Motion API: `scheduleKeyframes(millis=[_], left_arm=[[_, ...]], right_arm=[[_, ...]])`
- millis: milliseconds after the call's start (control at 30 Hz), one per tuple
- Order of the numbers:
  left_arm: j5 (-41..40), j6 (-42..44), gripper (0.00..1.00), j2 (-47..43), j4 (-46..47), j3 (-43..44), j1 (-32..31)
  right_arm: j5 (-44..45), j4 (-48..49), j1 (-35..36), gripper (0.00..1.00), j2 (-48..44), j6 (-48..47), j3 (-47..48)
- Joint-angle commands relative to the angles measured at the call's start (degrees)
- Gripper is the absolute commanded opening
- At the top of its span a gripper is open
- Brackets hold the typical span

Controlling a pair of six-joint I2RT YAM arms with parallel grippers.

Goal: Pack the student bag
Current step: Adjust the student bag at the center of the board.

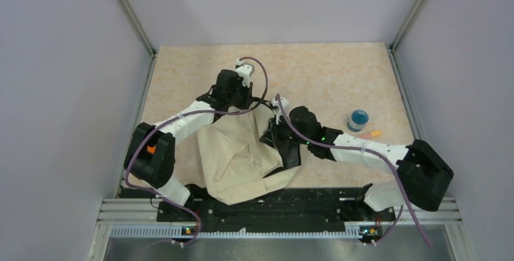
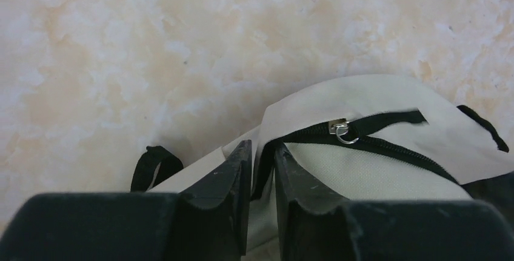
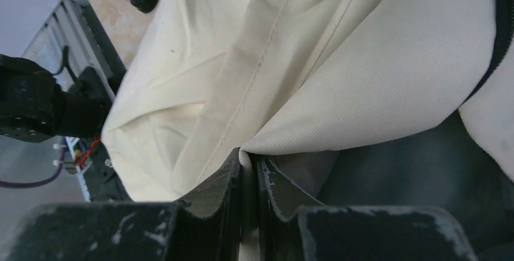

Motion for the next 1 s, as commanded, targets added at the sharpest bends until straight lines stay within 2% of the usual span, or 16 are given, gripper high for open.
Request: scheduleKeyframes(millis=[0, 67, 200, 367, 600, 700, 867, 933, 967], left_arm=[[-9.7, -8.3, 0.36, -7.2, -2.1, 1.2, 0.9], [-11.3, -13.1, 0.44, -10.6, -3.2, -0.6, 0.9], [-3.6, -22.1, 0.5, -17.5, -0.2, -7.8, -0.3], [0.6, -26.2, 0.58, -20.1, 2.1, -12.0, -4.5], [5.1, -29.1, 0.6, -13.9, 2.1, -11.9, -6.0], [3.9, -28.3, 0.61, -11.4, -0.8, -10.3, -6.5], [8.4, -27.6, 0.61, -7.3, -2.5, -8.4, -7.4], [8.1, -27.0, 0.59, -6.1, -3.6, -7.9, -7.6], [7.4, -26.8, 0.54, -6.1, -4.1, -7.9, -7.6]], right_arm=[[2.6, 4.3, 1.7, 0.12, 5.5, -0.9, 0.6], [2.4, 5.8, 1.7, 0.12, 6.8, -0.9, 0.6], [2.4, 7.7, 1.8, 0.13, 7.8, -1.5, 0.8], [2.3, 9.5, 1.8, 0.18, 7.5, -1.6, -0.1], [3.6, 10.0, 1.8, 0.28, 5.0, -1.6, -1.8], [4.2, 9.5, 1.8, 0.29, 4.3, -1.7, -2.2], [5.3, 8.8, 1.8, 0.3, 3.3, -2.1, -2.6], [5.8, 7.8, 1.8, 0.31, 2.6, -2.5, -2.5], [6.2, 6.8, 1.8, 0.32, 2.1, -2.9, -2.2]])
